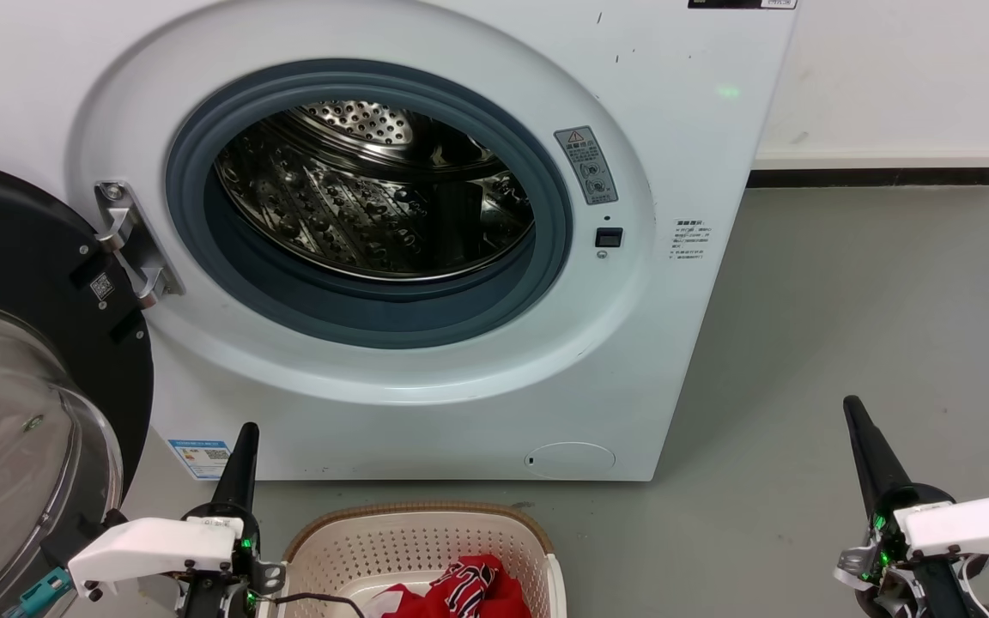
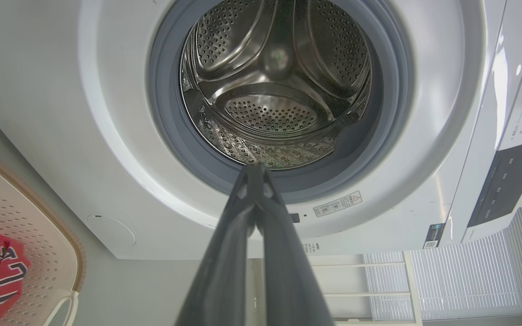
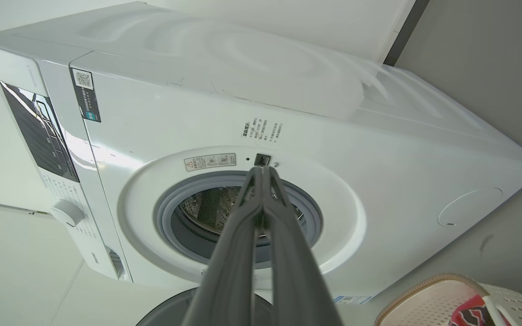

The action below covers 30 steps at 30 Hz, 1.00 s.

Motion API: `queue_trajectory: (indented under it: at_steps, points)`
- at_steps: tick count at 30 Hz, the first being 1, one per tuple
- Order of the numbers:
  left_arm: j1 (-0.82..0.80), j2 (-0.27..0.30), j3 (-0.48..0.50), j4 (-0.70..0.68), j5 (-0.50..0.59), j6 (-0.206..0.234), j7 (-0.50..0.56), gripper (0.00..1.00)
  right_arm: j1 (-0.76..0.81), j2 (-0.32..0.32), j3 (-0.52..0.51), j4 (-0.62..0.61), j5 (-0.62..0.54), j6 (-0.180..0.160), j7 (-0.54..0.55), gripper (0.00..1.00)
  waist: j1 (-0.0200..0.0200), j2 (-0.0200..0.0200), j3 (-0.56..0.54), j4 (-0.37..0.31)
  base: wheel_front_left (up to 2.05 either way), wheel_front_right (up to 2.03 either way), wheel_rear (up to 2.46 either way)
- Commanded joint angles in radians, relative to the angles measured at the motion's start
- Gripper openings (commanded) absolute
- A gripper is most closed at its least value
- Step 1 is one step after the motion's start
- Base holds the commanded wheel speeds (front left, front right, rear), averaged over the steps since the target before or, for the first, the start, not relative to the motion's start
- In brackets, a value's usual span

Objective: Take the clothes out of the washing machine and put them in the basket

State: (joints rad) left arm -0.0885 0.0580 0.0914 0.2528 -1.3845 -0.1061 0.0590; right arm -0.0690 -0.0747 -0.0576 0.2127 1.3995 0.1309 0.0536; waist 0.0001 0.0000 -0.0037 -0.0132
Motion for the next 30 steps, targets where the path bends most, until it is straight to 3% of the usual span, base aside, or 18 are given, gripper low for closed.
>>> queue_trajectory:
  at_steps: [1, 30]
  points:
    - [-0.019, 0.0, 0.004, -0.008, -0.016, -0.007, 0.005, 0.0, -0.021, -0.003, -0.004, 0.001, 0.02, 0.0, 0.003, 0.0, -0.0001, 0.0, 0.0, 0.0, 0.0, 0.0, 0.0]
    - [-0.025, -0.009, 0.026, -0.009, -0.231, -0.028, 0.06, 0.0, -0.043, 0.004, -0.028, 0.033, 0.241, 0.0, 0.038, 0.0, -0.0001, 0.0, 0.007, 0.013, 0.0, 0.0, 0.0]
